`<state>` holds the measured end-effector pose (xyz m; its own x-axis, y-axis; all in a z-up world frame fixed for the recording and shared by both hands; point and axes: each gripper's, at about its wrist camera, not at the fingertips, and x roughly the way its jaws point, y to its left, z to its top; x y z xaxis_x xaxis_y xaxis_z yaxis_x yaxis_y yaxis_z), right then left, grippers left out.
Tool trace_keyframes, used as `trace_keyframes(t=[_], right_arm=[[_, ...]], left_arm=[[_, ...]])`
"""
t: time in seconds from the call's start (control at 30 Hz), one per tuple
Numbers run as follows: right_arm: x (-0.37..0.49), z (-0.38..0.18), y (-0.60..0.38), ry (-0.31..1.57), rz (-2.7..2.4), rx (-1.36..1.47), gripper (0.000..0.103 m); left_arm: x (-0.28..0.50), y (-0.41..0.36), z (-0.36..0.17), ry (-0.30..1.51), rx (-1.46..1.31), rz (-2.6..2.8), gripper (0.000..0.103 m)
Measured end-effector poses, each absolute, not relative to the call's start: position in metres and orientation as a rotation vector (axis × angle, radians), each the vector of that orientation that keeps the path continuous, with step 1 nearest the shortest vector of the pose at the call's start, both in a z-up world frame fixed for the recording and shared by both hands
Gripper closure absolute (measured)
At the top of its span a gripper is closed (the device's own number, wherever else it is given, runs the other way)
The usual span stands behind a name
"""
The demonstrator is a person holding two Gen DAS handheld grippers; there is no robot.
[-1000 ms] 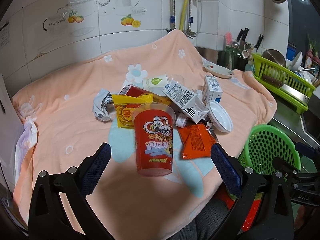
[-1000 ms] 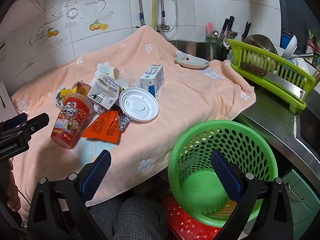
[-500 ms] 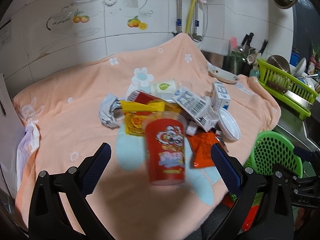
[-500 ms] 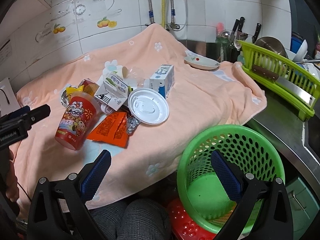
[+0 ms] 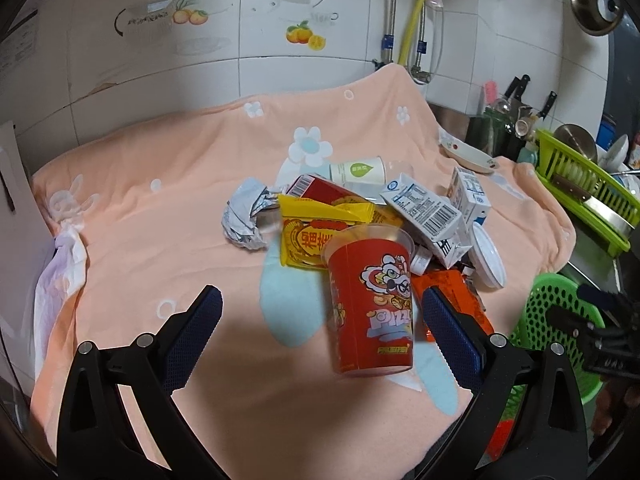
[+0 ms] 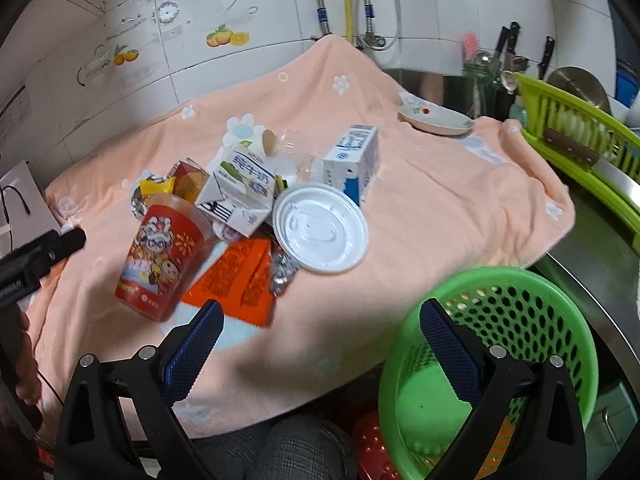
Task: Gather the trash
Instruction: 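Move the right gripper down to the white milk carton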
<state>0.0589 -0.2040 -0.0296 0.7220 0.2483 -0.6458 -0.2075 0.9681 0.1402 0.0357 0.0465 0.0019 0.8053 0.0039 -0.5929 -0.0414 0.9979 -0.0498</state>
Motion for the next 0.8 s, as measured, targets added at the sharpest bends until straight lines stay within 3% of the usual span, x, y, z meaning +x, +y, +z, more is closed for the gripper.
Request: trace_keyframes(t=[0.5,0.8], right_arm=[[0.152,0.009,-0.157,0.778,0.559,0.131,0.009],[0.211,-0.005,-0.138,0.885,0.602,0.134,0.014]], left_arm=[[0.051,0.068,-0.009,0.668,-0.098,0.052,0.005],[0.064,0.079,-0.011,0.678,-0.134,0.064,0.005]])
